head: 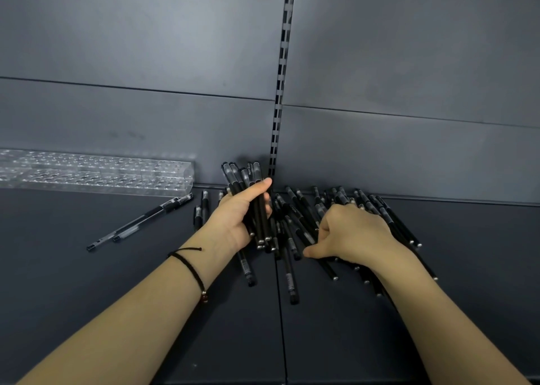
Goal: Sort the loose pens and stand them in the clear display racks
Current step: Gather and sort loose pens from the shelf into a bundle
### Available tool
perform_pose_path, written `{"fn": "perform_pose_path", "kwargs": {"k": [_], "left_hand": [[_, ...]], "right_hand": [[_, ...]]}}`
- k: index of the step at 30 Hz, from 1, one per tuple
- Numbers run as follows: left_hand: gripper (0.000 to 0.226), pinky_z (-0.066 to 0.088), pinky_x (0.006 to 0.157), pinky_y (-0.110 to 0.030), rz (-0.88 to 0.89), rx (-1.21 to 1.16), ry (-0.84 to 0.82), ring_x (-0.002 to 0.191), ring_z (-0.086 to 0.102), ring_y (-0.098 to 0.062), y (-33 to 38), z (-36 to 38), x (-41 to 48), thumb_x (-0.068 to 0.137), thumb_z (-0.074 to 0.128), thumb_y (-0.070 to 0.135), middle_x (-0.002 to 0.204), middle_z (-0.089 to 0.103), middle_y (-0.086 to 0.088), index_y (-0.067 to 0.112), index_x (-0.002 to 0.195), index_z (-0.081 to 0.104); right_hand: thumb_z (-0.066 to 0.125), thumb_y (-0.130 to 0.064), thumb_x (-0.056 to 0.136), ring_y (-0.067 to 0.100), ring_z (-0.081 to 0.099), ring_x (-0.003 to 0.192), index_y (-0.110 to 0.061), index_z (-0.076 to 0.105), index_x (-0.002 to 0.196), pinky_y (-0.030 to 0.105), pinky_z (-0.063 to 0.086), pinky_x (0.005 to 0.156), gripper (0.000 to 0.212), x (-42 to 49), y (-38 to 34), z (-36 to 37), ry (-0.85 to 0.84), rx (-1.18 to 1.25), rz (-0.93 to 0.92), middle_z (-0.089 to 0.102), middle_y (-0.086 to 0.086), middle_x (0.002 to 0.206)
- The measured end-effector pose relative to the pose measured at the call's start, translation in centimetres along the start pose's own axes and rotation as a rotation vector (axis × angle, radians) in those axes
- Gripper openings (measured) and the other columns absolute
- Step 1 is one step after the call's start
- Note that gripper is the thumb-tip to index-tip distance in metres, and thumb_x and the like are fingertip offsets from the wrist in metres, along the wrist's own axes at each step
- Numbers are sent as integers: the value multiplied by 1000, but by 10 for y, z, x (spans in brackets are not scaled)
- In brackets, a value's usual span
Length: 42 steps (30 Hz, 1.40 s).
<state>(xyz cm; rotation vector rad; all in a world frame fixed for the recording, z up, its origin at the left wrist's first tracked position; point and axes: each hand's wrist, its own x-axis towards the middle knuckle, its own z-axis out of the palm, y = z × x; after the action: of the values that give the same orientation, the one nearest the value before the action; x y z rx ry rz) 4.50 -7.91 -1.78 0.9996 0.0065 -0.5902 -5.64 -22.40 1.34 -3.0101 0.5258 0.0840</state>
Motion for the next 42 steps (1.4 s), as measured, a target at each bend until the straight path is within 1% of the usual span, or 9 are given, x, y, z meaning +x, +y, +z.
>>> {"fn": "perform_pose_path", "kwargs": {"k": [4, 8, 13, 17, 22, 25, 31, 35, 42], "left_hand": [[10, 54, 50, -21, -38, -57, -28, 54, 63, -13, 0, 2, -1, 80, 77, 16, 71, 68, -3, 10, 82, 69], [23, 58, 57, -23, -42, -118, -52, 64, 70, -12, -1, 4, -1, 88, 70, 17, 84, 74, -3, 6, 108, 69], [12, 56, 58, -23, -56, -65, -80, 60, 61, -13, -5, 2, 3, 88, 69, 21, 71, 63, -2, 11, 82, 68], [13, 57, 58, -24, -36, -33, -74, 63, 62, -14, -10, 4, 6, 88, 69, 22, 73, 63, -3, 10, 83, 66], [20, 56, 55, -26, -4, 11, -58, 65, 65, -15, -13, 7, 3, 88, 69, 27, 78, 63, -4, 9, 92, 63], [37, 57, 53, -31, 7, 49, -61, 71, 70, -21, -14, 9, 0, 86, 71, 31, 94, 68, -10, 4, 109, 61], [15, 56, 54, -26, 71, 82, -106, 58, 65, -14, -14, 12, -3, 88, 70, 24, 73, 64, -4, 11, 86, 63], [17, 53, 53, -20, 85, -21, -144, 52, 57, -10, -9, 10, -1, 90, 67, 20, 63, 58, 0, 12, 77, 59], [18, 42, 40, -15, 66, -118, -86, 42, 48, -3, -7, 12, -4, 90, 65, 16, 59, 57, 5, 14, 73, 58]], "right_hand": [[74, -45, 77, 12, 66, 80, -22, 72, 80, 30, 54, 74, 23, 1, 2, 0, -23, 88, 8, 72, -7, 80], [72, -40, 80, 15, 65, 78, -22, 70, 75, 34, 55, 78, 19, 7, 9, 2, 111, 233, 55, 70, -5, 82], [71, -36, 85, 5, 59, 53, -21, 70, 69, 19, 49, 61, 22, 11, 16, 0, 373, 634, -6, 60, -9, 52], [70, -29, 88, 3, 47, 40, -17, 73, 74, 8, 34, 41, 18, 10, 4, 7, 212, 984, -116, 54, -4, 44], [68, -27, 90, 2, 46, 40, -13, 76, 83, 9, 34, 40, 18, 12, -4, 15, 130, 991, -169, 53, -1, 46], [67, -27, 90, 4, 48, 42, -13, 75, 83, 11, 35, 42, 17, 14, -5, 19, 121, 1011, -213, 56, 3, 51], [62, -32, 93, 8, 51, 47, -11, 72, 75, 15, 38, 43, 30, 15, -7, 17, 141, 1026, -216, 64, -2, 58], [61, -41, 91, 7, 59, 66, -27, 67, 74, 25, 43, 59, 23, 26, 13, 19, 420, 401, -53, 62, -11, 66], [72, -45, 80, 13, 60, 89, -30, 69, 78, 33, 53, 75, 16, 33, 17, 25, 252, 279, -54, 59, -12, 84]]}}
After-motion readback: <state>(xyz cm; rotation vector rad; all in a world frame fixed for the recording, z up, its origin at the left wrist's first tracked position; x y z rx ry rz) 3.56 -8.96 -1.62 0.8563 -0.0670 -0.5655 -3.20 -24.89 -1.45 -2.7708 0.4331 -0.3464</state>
